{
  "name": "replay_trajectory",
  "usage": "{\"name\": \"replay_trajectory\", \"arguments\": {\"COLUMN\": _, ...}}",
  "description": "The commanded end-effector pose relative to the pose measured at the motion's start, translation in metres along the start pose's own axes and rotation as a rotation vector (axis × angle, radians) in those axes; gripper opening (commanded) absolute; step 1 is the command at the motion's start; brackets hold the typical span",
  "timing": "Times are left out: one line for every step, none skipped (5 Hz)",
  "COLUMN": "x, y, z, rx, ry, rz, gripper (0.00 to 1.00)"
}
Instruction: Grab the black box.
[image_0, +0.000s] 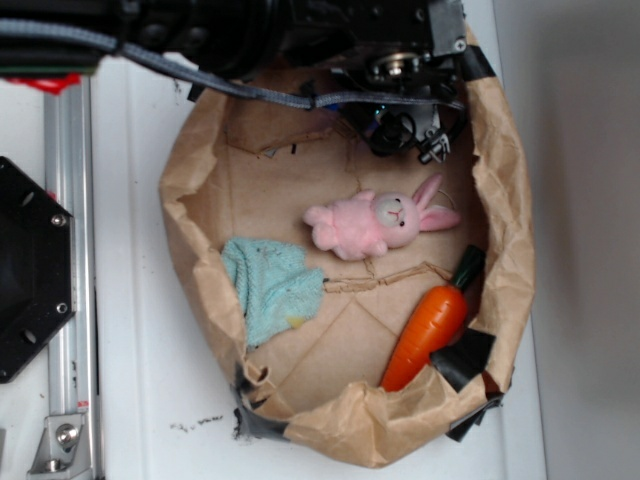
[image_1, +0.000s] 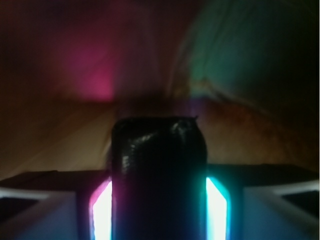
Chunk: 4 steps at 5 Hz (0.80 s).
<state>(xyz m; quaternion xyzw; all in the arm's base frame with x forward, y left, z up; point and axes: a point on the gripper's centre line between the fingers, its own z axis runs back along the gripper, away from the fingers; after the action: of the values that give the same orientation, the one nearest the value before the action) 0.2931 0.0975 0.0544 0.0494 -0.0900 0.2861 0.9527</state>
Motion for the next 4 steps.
{"name": "replay_trajectory", "arguments": {"x": -0.041, "y": -0.048, "z": 0.106, "rx": -0.232, "ry": -0.008, "rz": -0.398, "gripper": 0.0}}
{"name": "replay_trajectory", "arguments": {"x": -0.052, "y": -0.062, "z": 0.126, "rx": -0.24, "ry": 0.011, "rz": -0.526, "gripper": 0.0}}
{"name": "replay_trajectory", "arguments": {"x": -0.051, "y": -0.061, "z": 0.13, "rx": -0.22, "ry": 0.022, "rz": -0.566, "gripper": 0.0}}
{"name": "replay_trajectory", "arguments": {"x": -0.037, "y": -0.044, "z": 0.123, "rx": -0.201, "ry": 0.015, "rz": -0.51, "gripper": 0.0}}
